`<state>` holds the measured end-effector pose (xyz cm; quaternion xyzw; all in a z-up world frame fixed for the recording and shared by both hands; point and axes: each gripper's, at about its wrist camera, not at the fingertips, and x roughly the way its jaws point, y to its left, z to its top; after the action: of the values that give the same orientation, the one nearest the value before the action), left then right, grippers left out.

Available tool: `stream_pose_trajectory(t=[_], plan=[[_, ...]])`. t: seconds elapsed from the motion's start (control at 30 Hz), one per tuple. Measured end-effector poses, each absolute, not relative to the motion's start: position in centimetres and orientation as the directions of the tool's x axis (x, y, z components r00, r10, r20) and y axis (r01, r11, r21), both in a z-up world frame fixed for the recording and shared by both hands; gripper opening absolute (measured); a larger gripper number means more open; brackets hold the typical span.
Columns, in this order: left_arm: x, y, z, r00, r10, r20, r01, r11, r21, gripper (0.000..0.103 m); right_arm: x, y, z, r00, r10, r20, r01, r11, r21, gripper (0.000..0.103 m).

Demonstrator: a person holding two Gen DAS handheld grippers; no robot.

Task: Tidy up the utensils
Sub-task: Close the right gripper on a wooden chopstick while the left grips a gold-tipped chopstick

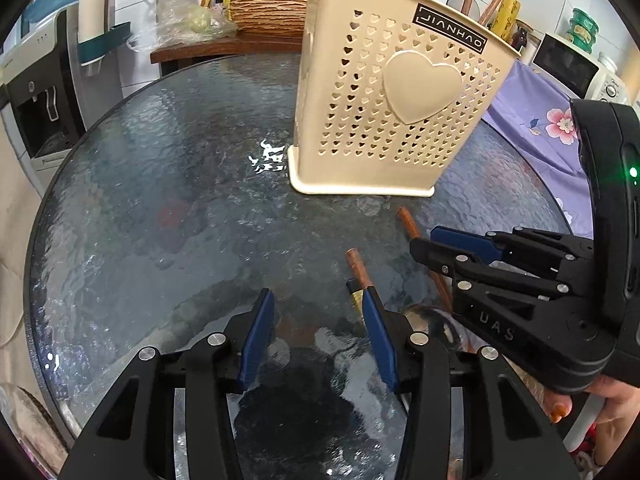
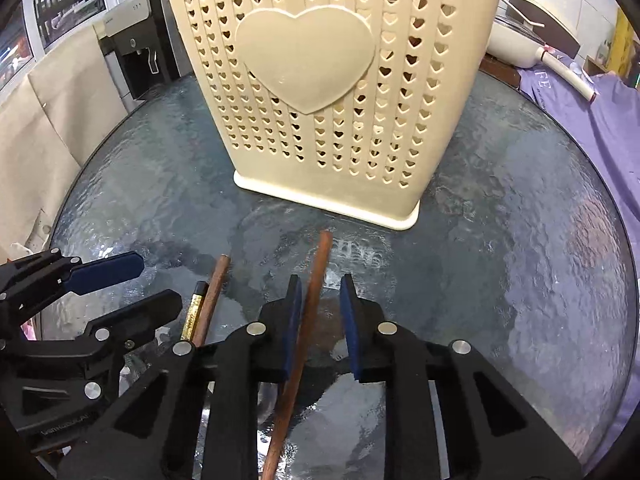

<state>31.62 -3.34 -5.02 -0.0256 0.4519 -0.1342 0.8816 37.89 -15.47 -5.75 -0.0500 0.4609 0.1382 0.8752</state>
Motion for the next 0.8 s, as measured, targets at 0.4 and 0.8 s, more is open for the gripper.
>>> stream_pose_trajectory(t=[0.4,0.8], plan=[[32.6,-6.1,-5.5,0.537,-0.262,-0.802,0.267,0.954,-0.133,0.042,38.0,-17.3,-5.7,0.530,0.186,-0.827,-0.288,0.957,0.031,0.011],[33.3,-8.6,-5.4,0.523,-0.221,-0.823,0.315,0.948,-0.054,0.023,37.4,-18.3,-5.7,0.533,0.182,-0.826,-0.270,0.962,0.038,0.011]])
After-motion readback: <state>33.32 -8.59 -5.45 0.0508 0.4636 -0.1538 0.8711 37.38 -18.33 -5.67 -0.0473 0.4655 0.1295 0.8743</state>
